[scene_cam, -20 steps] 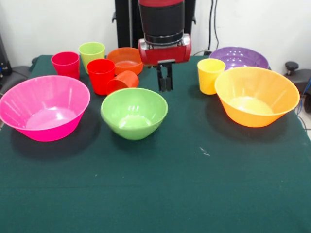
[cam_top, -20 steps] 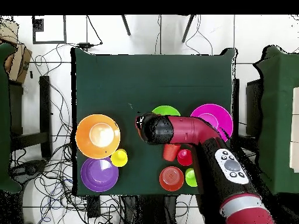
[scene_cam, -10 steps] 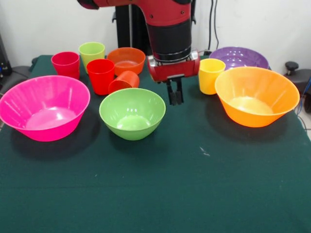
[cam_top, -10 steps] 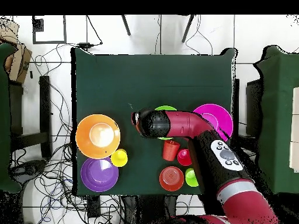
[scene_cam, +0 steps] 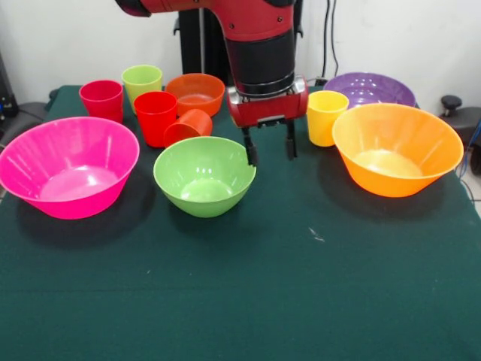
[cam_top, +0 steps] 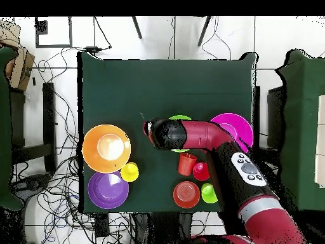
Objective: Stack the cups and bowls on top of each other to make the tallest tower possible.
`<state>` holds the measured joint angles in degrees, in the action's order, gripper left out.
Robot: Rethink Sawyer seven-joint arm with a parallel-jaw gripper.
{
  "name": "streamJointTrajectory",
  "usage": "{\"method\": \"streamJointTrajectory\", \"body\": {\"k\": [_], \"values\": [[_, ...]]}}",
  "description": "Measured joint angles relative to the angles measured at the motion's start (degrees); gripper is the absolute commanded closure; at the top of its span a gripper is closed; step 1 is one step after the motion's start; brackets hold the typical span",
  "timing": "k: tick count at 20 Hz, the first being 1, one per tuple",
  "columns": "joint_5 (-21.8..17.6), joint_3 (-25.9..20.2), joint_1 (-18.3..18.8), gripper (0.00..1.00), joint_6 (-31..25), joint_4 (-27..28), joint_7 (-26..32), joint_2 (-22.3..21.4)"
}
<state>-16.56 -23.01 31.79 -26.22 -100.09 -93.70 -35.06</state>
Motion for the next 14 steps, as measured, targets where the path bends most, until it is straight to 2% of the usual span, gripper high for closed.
{"method": "streamJointTrajectory", "body": {"k": [4,14], "values": [[-0.01,-0.39,1.15,0.0,-0.52,-0.06,0.0,-1.37],[-0.12,-1.68,6.88,0.0,-1.28,-1.9,0.0,-6.29]]}}
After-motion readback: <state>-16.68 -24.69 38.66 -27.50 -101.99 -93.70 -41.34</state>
